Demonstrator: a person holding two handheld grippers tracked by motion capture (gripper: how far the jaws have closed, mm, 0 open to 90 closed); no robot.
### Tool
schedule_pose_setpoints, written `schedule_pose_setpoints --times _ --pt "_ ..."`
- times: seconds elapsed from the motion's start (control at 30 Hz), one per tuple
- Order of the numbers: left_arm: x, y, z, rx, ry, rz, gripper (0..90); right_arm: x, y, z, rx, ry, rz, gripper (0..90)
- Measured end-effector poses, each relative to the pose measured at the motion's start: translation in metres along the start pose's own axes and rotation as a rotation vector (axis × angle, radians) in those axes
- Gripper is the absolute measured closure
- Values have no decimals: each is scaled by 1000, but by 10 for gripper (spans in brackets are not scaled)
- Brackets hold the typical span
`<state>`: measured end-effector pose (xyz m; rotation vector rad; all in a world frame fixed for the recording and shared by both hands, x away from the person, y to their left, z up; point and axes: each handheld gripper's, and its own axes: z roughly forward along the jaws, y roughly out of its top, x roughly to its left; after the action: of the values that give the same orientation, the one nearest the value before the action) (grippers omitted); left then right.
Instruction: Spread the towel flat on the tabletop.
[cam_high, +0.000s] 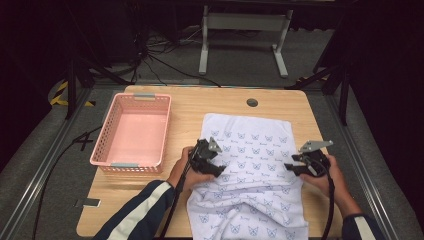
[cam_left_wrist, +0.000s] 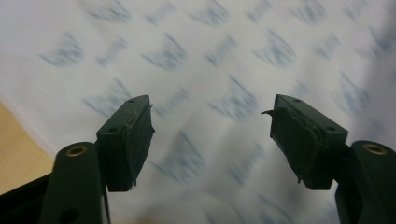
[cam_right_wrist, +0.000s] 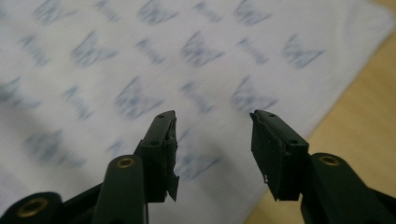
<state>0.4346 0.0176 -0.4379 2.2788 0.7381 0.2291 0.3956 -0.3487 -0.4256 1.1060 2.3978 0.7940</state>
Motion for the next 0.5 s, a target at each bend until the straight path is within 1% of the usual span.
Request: schedule_pose_setpoints --times 0.03,0.07,0.1,0.13,0.17,0.2,0.23,0.3,0.33,0.37,0.4,0.43,0.47,0.5 --pt "7 6 3 -15 24 -9 268 -8 5 4 -11 -25 22 501" --pt "14 10 7 -40 38 -43 252 -17 11 7 -28 -55 47 496" --pt "22 15 11 -37 22 -63 254 -25 15 11 -40 -78 65 498" --pt "28 20 17 -19 64 -56 243 -33 19 14 -50 -86 92 499" --pt "32 23 19 -15 83 -61 227 -43 24 19 -66 -91 118 496" --pt "39 29 21 -8 91 -76 234 -47 27 22 -67 -106 126 489" --pt "45 32 23 -21 106 -81 236 -53 32 27 -69 -127 141 501" --pt "55 37 26 -23 109 -103 302 -62 39 33 -78 -133 155 510" --pt "60 39 30 -31 122 -111 280 -65 42 36 -91 -144 170 534" --pt "65 40 33 -26 139 -126 288 -70 44 39 -93 -158 177 540" --pt "70 41 37 -18 142 -136 310 -73 47 43 -97 -165 194 537" --pt "75 42 43 -6 170 -155 308 -76 49 46 -97 -162 212 537" --pt "79 42 45 7 194 -164 331 -80 50 52 -90 -182 226 534" --pt "81 42 47 11 207 -179 344 -83 51 57 -83 -179 232 528"
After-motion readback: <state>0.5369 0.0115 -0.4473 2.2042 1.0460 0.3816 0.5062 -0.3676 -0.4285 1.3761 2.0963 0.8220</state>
